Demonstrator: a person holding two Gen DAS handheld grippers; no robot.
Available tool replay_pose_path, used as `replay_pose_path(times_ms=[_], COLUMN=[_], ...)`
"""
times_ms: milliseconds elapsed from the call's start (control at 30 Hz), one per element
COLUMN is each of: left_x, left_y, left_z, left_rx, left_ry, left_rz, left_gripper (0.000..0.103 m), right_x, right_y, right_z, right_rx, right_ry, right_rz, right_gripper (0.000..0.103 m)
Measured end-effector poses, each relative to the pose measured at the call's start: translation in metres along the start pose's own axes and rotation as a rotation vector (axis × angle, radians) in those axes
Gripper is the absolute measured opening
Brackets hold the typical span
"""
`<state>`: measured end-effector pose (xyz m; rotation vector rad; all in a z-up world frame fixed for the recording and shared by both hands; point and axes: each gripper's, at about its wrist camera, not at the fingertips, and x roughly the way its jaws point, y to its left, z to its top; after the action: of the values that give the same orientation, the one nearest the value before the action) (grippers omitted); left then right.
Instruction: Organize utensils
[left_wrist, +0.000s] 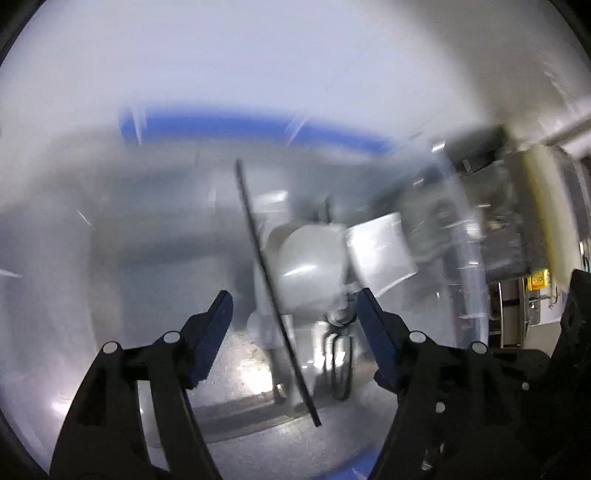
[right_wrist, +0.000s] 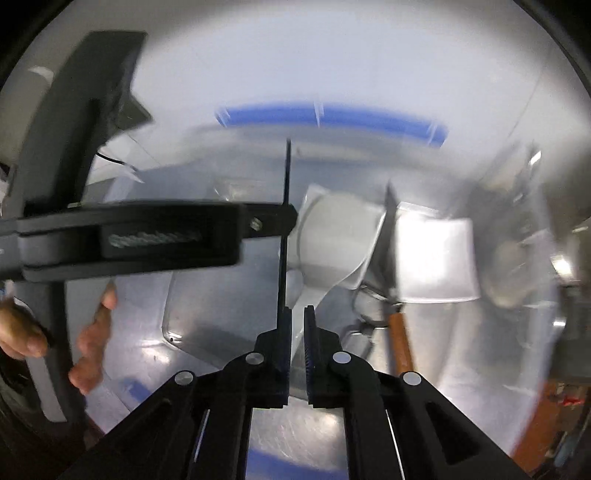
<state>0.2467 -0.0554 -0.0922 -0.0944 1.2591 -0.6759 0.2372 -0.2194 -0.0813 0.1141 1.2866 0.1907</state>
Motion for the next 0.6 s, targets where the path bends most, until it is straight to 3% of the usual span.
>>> replay_pose_path(times_ms=[100,167,200,267,367,400,600], left_x=[-0.058,-0.097,-0.112,-0.148,-0.180,-0.183,-0.151], left_y=[-0.019,-0.026,-0.027,-0.017,0.017,0.031,0.123], left_z=[-0.018,-0.035,-0.047,-0.077,-0.127,-0.140,-0.246], left_rx=[0.053,0.059,0.059,0.050,-0.040,-0.076,-0.381], left_ry=[-0.128,-0.214,-0.248,-0.323,-0.386,-0.387,-0.253], left_rz=[-0.012,-0.025,-0.032,-0.018,0.039,0.054,0.138], left_gripper=[0.066,0.070,0.078,0.080,0.081,0.088,0.088], right_x=[-0.048,-0.067,-0.073,-0.079,-0.059,-0.052,0.035], right_y=[0.031,0.050,0.063,0.095,0.144,0.152,0.217], right_z=[-0.021,-0.042,-0.052,-0.077,-0.111,-0.119,-0.169], right_rx=[-0.075,-0.133,-0.168,-0.258,-0.377,-0.405,-0.589], right_ry=[-0.097,-0.138,-0.161,-0.195,-0.142,-0.120,0.094], right_rz=[-0.020,0.007,0.019,0.035,0.081,0.095,0.126], right_gripper=[0.011,0.034,0.046,0.047,0.047,0.047,0.047])
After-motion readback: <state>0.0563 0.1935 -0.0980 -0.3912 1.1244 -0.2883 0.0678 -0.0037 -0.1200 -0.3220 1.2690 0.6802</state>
